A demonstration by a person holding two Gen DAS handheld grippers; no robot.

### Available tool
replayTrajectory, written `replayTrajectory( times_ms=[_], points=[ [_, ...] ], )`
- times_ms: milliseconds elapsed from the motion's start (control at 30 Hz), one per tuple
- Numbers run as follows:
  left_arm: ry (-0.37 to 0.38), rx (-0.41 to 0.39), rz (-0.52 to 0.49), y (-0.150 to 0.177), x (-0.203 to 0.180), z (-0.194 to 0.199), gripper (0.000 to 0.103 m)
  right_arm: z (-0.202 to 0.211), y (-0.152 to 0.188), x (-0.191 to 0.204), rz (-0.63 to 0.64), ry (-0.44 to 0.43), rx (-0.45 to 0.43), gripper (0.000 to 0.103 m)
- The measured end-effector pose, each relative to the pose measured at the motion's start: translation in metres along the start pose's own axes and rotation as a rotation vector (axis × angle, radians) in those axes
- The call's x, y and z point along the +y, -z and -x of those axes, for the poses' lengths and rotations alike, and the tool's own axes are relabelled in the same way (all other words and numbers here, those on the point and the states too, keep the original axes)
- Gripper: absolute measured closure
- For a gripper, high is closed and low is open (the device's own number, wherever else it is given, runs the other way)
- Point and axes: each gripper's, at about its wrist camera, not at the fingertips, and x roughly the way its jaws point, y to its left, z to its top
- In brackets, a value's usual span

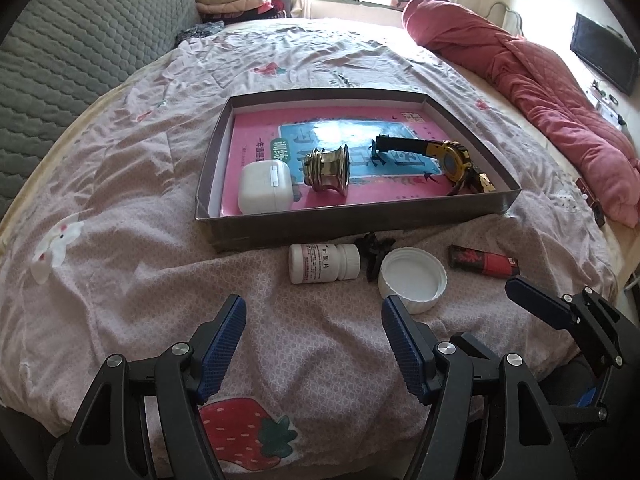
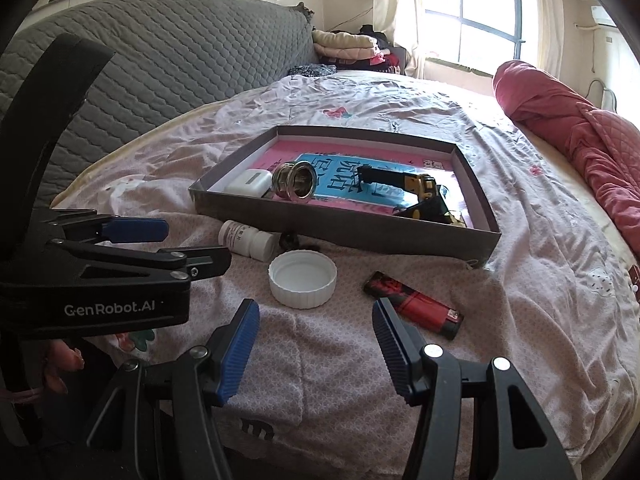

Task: Organize rigid objects
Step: 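Withdraw both open tools back out of the box, then move the left tool to the white pill bottle and close on it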

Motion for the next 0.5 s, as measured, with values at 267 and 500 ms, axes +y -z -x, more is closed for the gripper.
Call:
replayTrajectory(
  times_ms=[267, 500],
  points=[
    [-0.008, 0.000, 0.009, -0.004, -0.001, -0.007, 0.031, -0.008, -0.001, 0.001, -0.007, -0.008, 0.013, 0.045],
    [-0.007, 0.007, 0.020, -0.009, 0.000, -0.015, 0.031, -0.016, -0.002, 0.005, 0.004, -0.007, 0.017, 0.045]
  ],
)
